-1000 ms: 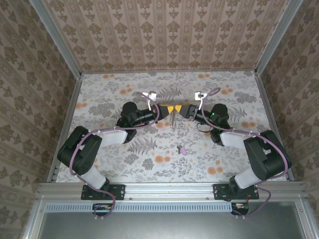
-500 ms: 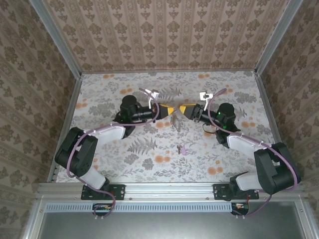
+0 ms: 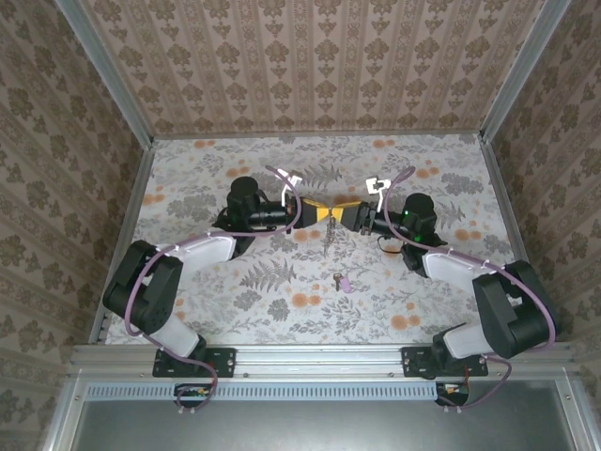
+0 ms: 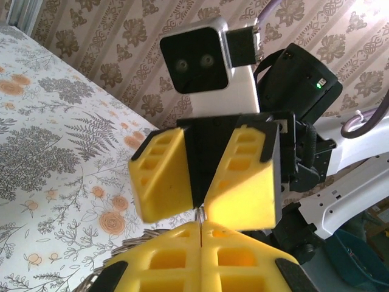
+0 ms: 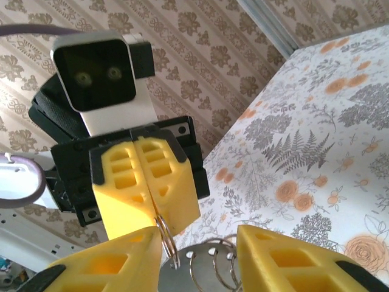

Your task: Put the keys on the keyring

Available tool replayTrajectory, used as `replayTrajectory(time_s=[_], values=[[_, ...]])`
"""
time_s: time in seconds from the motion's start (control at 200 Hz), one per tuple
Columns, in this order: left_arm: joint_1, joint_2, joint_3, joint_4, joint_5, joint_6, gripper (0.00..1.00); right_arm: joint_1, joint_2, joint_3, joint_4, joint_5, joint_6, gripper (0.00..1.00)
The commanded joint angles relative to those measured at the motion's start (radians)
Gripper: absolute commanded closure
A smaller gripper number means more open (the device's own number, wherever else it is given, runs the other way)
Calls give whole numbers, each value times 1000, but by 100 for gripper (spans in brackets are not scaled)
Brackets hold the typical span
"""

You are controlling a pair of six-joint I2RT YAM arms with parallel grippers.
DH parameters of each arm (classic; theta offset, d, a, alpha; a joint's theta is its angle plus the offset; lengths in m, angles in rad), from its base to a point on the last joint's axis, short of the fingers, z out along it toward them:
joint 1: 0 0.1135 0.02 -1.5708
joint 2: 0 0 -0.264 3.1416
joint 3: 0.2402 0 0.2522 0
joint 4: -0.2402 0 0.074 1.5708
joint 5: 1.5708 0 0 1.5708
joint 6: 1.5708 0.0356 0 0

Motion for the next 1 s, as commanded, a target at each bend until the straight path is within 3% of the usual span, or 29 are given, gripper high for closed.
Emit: replayTrajectory(time_s=[0.0, 0.14, 0.345, 0.52, 0.805, 0.995], values=[[6, -7, 41, 25, 35, 16, 100, 9, 13, 29, 38, -32, -11, 66], [6, -2, 43, 25, 38, 16, 100, 10, 10, 29, 38, -32, -13, 77], [6, 2, 41, 27, 48, 18, 100, 8, -8, 27, 15, -6, -28, 68], [7, 5, 39, 25, 50, 18, 100, 7, -16, 30, 7, 1, -28, 68], [5, 18, 38, 31, 60, 13, 100, 7, -17, 29, 8, 0, -29, 86], [5, 27, 41, 34, 64, 11, 100, 8, -48, 29, 8, 5, -28, 78]])
